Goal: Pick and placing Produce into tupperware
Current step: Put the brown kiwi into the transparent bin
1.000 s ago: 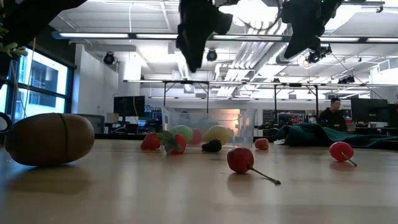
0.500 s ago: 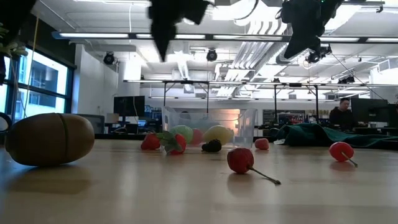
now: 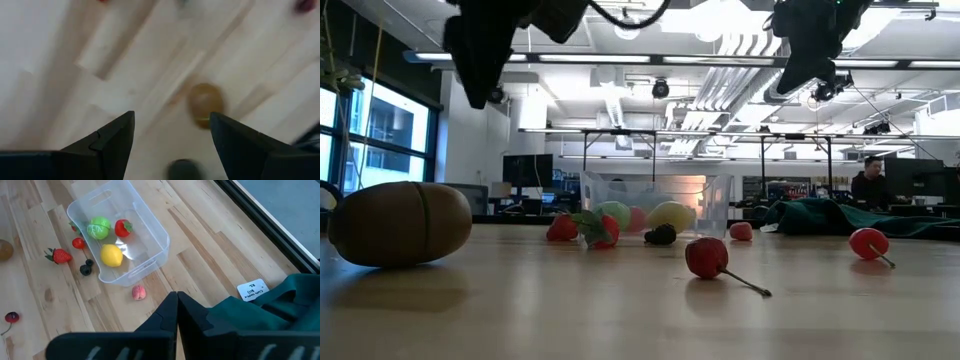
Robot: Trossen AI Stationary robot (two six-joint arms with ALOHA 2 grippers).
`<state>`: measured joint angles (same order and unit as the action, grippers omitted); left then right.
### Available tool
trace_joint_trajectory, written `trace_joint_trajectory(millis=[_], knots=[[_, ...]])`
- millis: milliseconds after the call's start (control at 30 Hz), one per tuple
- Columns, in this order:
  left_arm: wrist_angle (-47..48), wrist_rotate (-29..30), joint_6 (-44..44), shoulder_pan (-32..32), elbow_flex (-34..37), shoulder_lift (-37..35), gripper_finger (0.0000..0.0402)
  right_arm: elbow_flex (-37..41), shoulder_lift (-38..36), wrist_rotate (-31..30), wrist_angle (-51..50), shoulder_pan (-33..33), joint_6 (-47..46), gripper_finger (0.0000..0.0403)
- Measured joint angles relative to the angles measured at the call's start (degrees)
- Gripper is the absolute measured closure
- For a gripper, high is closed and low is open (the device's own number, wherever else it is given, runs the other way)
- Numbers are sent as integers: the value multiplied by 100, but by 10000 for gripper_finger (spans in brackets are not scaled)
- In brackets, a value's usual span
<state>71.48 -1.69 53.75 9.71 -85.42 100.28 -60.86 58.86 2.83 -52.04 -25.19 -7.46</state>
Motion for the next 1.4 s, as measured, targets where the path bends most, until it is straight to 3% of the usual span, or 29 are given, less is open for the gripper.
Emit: trace_joint_trajectory(millis=[267, 400, 800, 1400], knots=[[-527, -91, 1913, 569, 12, 354, 153, 0, -1, 0, 1, -2, 0, 402], [-678, -383, 2468, 750, 12, 558, 153, 0, 0, 0, 5, -1, 0, 402], [-719, -324, 2710, 831, 13, 998, 153, 0, 0, -1, 8, -2, 0, 402], [-791, -405, 2361, 831, 20, 1445, 153, 0, 1, -2, 3, -1, 0, 402]])
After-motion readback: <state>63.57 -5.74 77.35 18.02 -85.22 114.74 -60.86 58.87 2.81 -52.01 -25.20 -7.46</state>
